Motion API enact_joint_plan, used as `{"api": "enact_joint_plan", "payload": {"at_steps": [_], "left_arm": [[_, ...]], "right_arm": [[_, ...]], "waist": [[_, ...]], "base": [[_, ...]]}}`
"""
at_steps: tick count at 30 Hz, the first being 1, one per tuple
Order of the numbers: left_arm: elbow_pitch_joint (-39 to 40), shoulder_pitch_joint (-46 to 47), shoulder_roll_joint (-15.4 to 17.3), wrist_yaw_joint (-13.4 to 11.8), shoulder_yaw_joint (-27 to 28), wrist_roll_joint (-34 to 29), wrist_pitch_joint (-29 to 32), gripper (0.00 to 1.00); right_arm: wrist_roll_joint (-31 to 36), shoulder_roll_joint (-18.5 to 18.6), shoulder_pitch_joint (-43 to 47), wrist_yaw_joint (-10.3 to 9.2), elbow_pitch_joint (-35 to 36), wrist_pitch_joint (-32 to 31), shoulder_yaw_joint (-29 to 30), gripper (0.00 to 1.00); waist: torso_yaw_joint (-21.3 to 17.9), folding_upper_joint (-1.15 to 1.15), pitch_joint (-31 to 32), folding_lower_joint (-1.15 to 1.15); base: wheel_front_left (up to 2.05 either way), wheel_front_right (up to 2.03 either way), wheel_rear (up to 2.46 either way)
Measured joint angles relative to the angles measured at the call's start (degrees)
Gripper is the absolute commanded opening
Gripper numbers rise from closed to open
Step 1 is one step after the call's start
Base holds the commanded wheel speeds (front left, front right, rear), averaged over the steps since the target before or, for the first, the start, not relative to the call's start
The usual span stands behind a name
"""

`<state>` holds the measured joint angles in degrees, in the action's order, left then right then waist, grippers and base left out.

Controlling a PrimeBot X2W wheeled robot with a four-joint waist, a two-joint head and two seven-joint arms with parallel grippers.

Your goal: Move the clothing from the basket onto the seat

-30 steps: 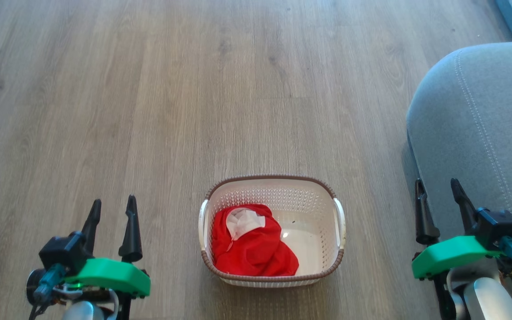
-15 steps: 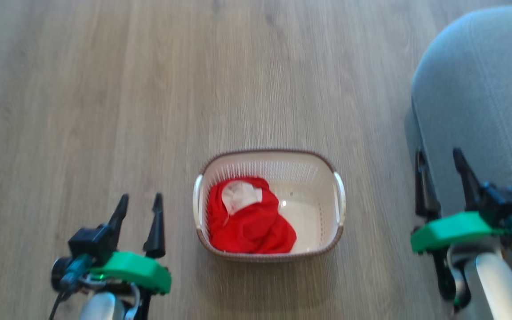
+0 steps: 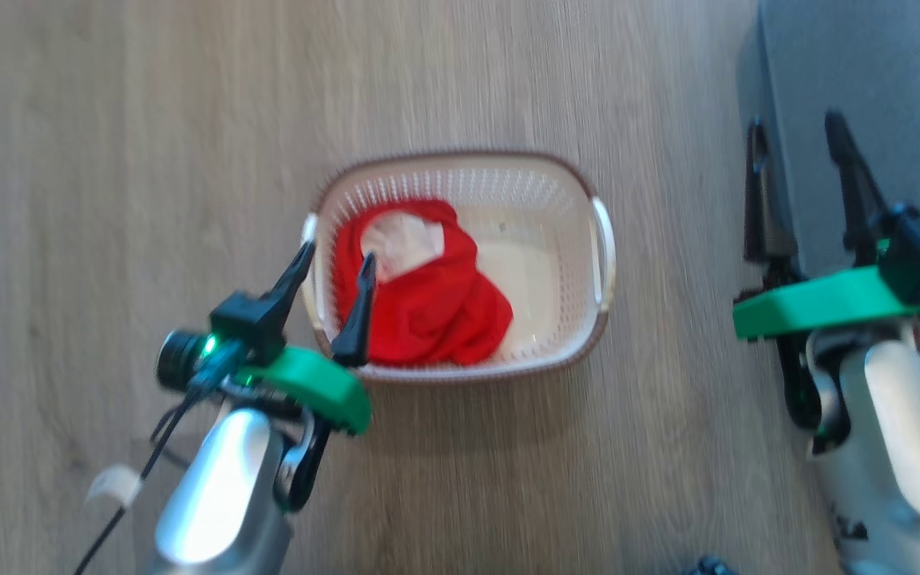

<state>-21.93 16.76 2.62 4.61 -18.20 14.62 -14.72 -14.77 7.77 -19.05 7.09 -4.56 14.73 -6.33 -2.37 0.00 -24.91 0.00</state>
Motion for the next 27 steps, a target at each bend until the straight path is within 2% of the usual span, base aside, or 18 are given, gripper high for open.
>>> {"api": "enact_joint_plan", "payload": {"at_steps": [13, 23, 27], "left_arm": [[-12.47, 16.86, -0.19, 1.49, -10.35, -2.30, 0.00, 1.00], [-29.42, 33.04, -0.18, 2.46, -22.97, -5.24, 0.15, 1.00], [-35.99, 38.93, -0.19, 2.45, -27.72, -6.14, 4.06, 1.00]], "right_arm": [[0.23, 0.77, -10.05, 0.00, 2.58, 0.00, -3.20, 1.00], [0.15, 0.60, -13.50, 0.00, 2.60, 0.01, -4.82, 1.00], [0.08, -0.33, -14.48, 0.00, 2.63, 0.01, -5.24, 1.00]], "waist": [[-3.55, 0.00, -15.16, 0.02], [-6.55, 0.00, -23.32, 0.01], [-8.44, 0.00, -26.02, 0.01]], "base": [[0.00, 0.00, 0.00], [0.00, 0.00, 0.00], [0.00, 0.00, 0.00]]}}
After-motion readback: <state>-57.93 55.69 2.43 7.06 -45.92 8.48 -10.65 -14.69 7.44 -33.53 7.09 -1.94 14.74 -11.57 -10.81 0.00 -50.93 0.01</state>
